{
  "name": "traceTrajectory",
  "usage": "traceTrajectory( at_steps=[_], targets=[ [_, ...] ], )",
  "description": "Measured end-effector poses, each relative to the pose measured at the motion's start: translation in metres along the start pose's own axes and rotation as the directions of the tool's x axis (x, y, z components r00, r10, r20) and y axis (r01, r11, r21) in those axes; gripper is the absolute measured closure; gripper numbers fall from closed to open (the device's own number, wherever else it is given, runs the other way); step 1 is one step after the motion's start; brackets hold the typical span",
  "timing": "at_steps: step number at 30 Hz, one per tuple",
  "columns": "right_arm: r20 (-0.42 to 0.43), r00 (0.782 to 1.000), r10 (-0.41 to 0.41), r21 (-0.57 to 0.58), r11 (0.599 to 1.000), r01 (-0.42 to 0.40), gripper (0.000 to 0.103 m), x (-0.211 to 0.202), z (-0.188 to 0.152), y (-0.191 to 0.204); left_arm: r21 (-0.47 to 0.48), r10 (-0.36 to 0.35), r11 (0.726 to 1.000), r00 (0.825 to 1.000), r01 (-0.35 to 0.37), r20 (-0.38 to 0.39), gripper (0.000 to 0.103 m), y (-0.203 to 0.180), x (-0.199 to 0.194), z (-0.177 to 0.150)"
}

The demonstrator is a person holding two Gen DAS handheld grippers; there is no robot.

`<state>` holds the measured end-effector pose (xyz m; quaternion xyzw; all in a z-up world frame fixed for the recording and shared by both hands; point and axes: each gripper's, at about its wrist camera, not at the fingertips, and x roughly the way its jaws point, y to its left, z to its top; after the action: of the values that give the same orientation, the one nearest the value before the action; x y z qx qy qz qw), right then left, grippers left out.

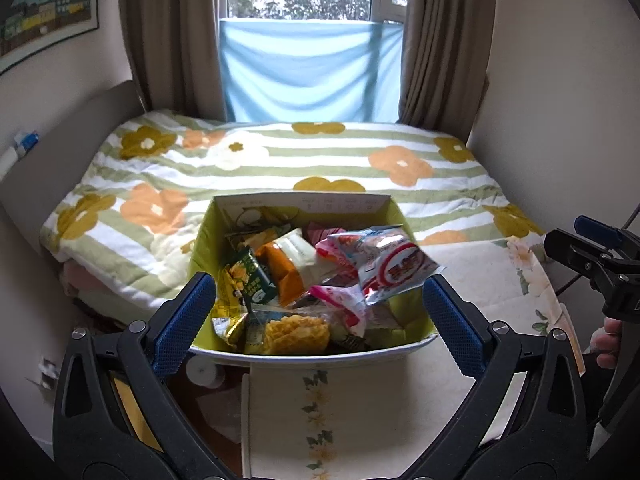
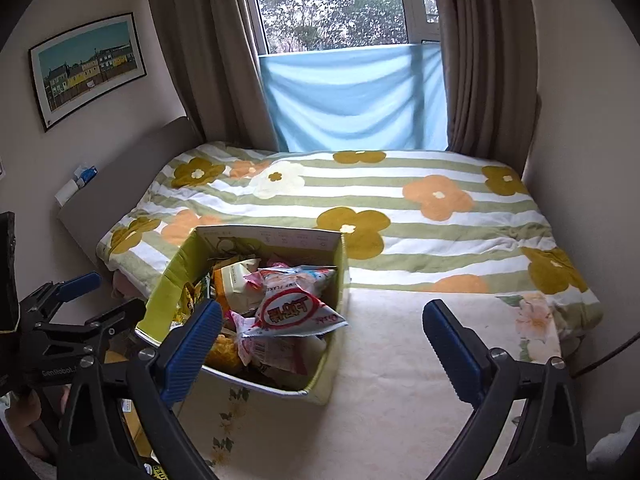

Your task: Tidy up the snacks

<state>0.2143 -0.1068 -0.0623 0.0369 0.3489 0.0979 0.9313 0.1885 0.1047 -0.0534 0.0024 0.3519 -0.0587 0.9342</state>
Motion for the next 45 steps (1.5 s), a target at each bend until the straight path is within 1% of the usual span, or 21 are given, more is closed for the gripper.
traceTrajectory(
  at_steps=[5,9,12,16,25,36,45],
  targets=[
    [0.079,0.994,-0.080,0.008,0.997,0.080,0.003,-0.067,-0.022,-0.015,-0.001,-0.026,1.000,0.994,0.026,0.109,0.000,-0.033,-0.059,-0.017],
    [0.136,0.980,-0.144,0.006,0.989,0.144,0.003,-0.107,-0.047,-0.021,0.010,0.007,1.000,0.983,-0.009,0.184,0.000,-0.056,-0.096,-0.038],
    [0.158,0.971,-0.180,0.008,0.984,0.181,0.003,-0.125,-0.063,-0.025,0.016,0.027,0.999,0.980,-0.031,0.199,0.000,-0.068,-0.112,-0.052],
    [0.165,0.966,-0.199,0.028,0.980,0.197,0.003,-0.143,-0.080,-0.034,0.015,0.042,0.999,0.977,-0.046,0.208,0.000,-0.079,-0.127,-0.065],
    [0.181,0.962,-0.204,0.043,0.979,0.199,0.003,-0.158,-0.092,-0.042,0.010,0.047,0.999,0.977,-0.051,0.208,0.000,-0.088,-0.139,-0.073],
    [0.190,0.958,-0.216,0.050,0.976,0.210,0.003,-0.159,-0.090,-0.045,0.004,0.045,0.999,0.976,-0.047,0.211,0.000,-0.092,-0.139,-0.072],
    [0.184,0.959,-0.216,0.055,0.976,0.210,0.003,-0.157,-0.089,-0.046,0.010,0.050,0.999,0.976,-0.054,0.211,0.000,-0.095,-0.135,-0.069]
  ],
)
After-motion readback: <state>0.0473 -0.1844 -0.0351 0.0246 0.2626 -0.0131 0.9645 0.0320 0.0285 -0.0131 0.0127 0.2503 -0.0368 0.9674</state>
